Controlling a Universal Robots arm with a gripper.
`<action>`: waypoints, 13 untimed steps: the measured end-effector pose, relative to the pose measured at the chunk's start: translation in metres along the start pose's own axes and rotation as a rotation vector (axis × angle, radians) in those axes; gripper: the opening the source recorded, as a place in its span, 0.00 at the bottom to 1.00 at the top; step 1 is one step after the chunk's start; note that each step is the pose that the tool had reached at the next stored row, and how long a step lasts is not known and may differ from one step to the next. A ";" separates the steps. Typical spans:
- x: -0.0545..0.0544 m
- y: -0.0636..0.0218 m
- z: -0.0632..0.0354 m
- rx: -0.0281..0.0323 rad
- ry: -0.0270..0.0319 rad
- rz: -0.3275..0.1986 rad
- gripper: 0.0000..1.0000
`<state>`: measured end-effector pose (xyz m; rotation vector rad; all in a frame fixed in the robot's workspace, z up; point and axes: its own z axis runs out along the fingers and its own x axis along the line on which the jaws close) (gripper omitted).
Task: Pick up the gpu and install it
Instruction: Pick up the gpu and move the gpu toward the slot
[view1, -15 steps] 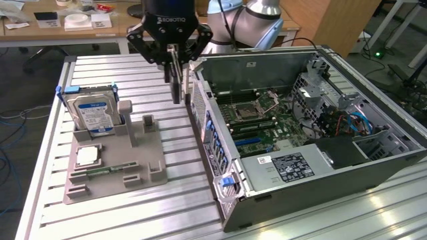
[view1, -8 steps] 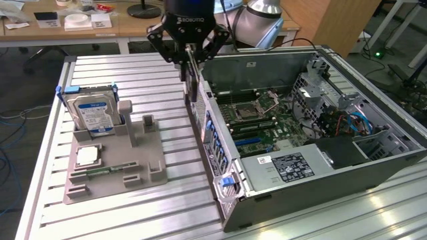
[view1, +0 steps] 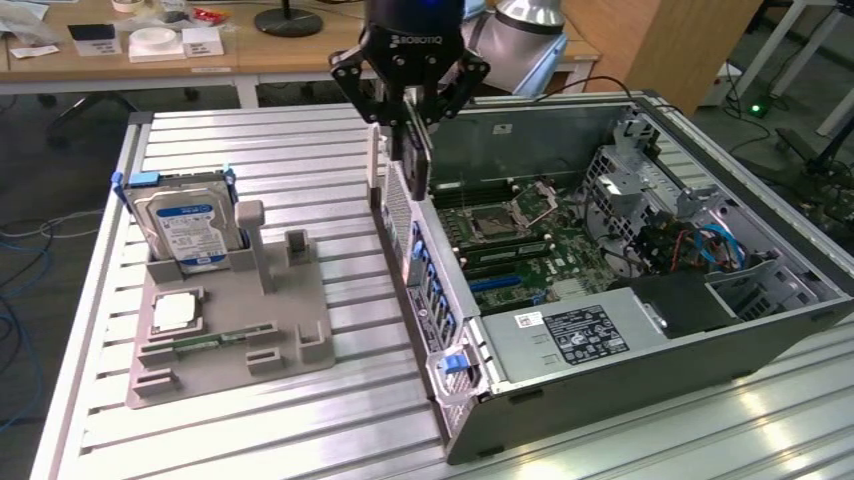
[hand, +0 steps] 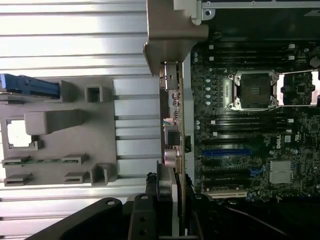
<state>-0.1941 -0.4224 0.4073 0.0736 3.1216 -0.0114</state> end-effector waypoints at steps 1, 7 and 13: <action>-0.004 0.0002 0.0002 0.0000 -0.0001 0.000 0.28; -0.026 0.0014 0.0011 -0.0001 -0.0001 0.000 0.28; -0.050 0.0026 0.0021 -0.0001 -0.0001 0.000 0.28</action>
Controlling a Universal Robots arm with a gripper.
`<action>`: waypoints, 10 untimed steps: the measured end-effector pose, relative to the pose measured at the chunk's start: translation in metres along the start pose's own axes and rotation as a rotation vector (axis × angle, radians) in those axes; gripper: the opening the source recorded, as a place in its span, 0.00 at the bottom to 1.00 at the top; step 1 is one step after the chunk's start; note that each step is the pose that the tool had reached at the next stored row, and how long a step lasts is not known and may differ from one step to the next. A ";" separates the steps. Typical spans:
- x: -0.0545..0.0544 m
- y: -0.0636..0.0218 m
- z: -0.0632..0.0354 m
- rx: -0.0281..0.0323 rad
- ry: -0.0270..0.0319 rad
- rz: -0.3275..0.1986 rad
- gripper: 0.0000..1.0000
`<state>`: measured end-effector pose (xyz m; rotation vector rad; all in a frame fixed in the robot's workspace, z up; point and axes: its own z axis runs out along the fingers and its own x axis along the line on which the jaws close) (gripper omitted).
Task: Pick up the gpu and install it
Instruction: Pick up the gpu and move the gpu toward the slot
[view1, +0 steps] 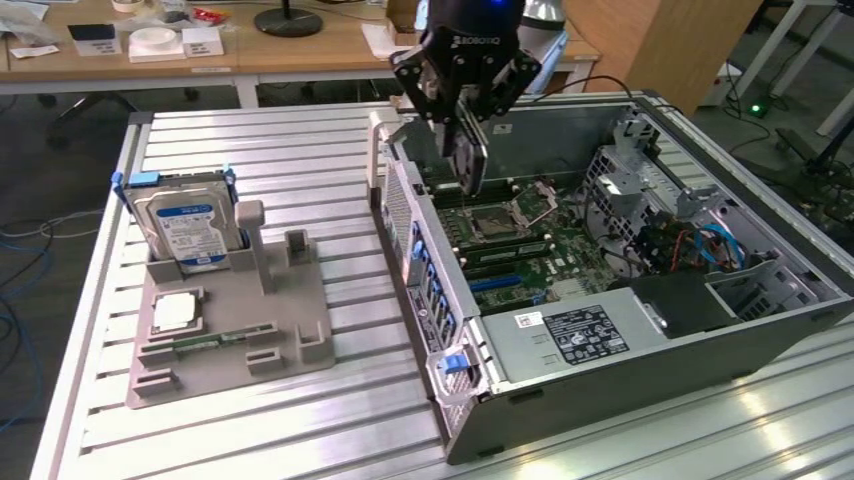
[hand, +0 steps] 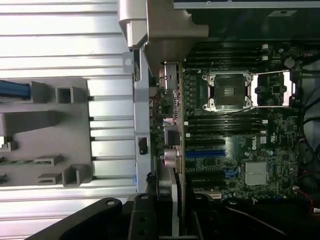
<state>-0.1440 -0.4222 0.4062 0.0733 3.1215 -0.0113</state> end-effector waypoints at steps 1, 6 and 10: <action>-0.004 0.0002 0.0002 0.0000 0.0000 0.000 0.28; -0.024 0.0013 0.0009 0.0001 0.0000 0.000 0.28; -0.039 0.0021 0.0018 -0.0001 -0.0001 0.000 0.28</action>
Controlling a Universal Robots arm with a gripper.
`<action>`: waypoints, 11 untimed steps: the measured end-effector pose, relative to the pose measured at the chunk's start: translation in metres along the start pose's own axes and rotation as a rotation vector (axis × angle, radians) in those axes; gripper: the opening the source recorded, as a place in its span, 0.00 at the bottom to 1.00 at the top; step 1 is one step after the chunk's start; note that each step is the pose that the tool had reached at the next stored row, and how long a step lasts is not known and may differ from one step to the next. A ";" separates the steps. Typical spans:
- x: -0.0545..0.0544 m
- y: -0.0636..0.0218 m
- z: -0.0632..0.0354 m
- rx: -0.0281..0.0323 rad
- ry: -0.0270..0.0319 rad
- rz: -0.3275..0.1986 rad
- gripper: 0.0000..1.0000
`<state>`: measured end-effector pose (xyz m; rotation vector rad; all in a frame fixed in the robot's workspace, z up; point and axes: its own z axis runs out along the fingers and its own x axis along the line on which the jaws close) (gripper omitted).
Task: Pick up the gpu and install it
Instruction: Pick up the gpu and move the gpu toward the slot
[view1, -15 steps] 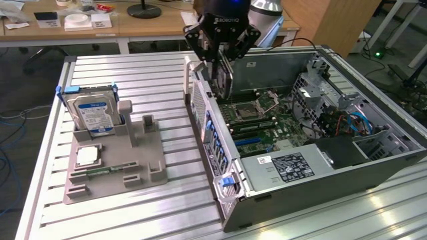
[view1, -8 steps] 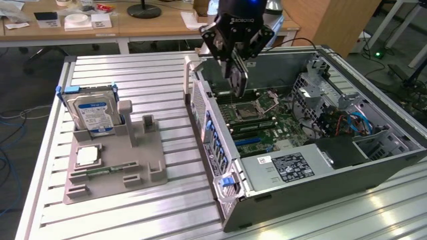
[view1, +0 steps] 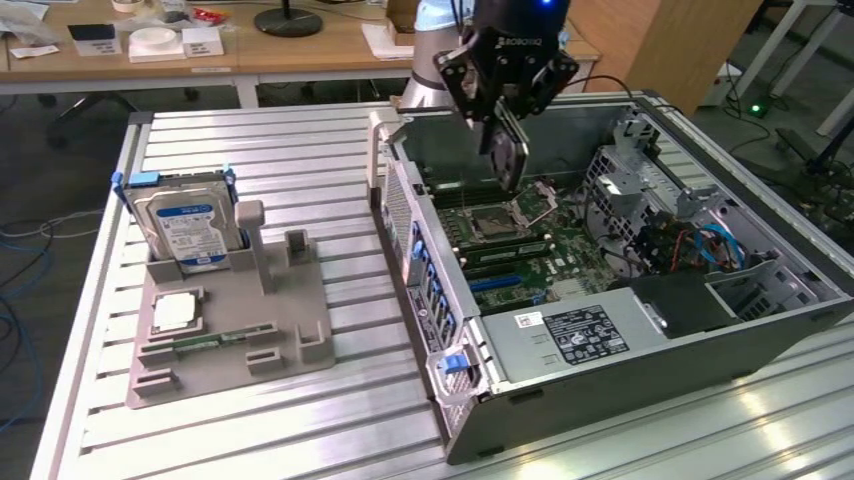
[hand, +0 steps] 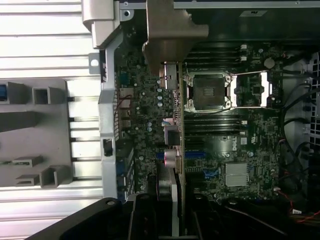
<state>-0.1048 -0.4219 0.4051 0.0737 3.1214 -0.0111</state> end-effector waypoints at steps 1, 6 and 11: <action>-0.004 0.0002 0.0001 0.0001 0.0001 0.000 0.28; -0.023 0.0013 0.0011 0.0001 0.0001 0.000 0.28; -0.042 0.0026 0.0020 0.0001 0.0001 0.000 0.28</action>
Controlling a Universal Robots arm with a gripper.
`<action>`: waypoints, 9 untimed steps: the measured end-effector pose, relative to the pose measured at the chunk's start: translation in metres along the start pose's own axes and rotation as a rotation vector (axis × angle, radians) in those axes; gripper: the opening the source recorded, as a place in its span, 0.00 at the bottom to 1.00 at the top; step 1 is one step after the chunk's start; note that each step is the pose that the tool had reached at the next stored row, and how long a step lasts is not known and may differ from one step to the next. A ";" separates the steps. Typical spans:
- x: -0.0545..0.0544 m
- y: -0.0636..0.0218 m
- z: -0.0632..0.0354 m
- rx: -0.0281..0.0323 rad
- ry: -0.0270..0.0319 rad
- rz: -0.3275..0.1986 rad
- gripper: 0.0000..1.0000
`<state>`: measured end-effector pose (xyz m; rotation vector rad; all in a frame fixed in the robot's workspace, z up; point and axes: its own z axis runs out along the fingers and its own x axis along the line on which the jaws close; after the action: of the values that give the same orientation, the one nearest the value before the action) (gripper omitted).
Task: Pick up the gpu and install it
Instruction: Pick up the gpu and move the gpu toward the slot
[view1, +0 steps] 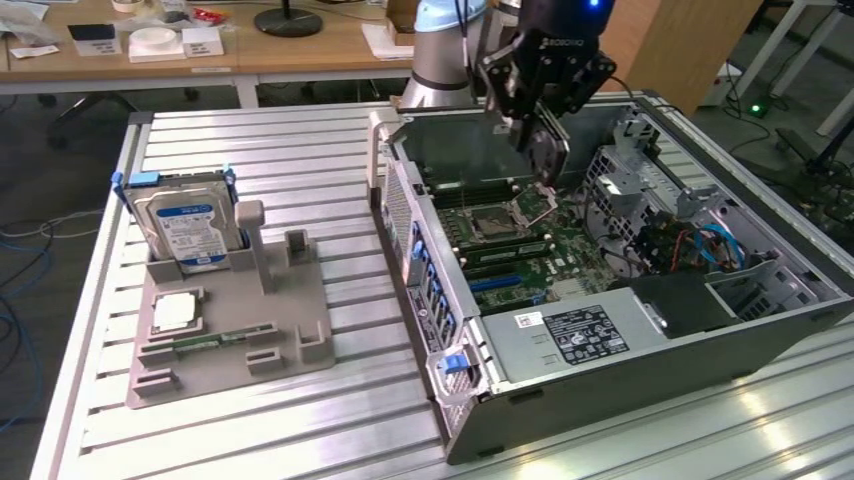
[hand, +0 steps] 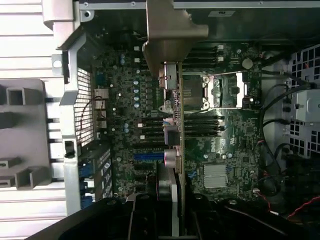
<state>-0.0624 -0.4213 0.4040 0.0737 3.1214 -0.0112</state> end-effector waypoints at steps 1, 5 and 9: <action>-0.003 0.0002 0.0002 -0.0001 0.0000 0.000 0.28; -0.019 0.0012 0.0009 0.0000 0.0000 0.000 0.28; -0.033 0.0021 0.0017 0.0000 0.0000 0.000 0.28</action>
<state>-0.0294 -0.4208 0.4029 0.0736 3.1214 -0.0112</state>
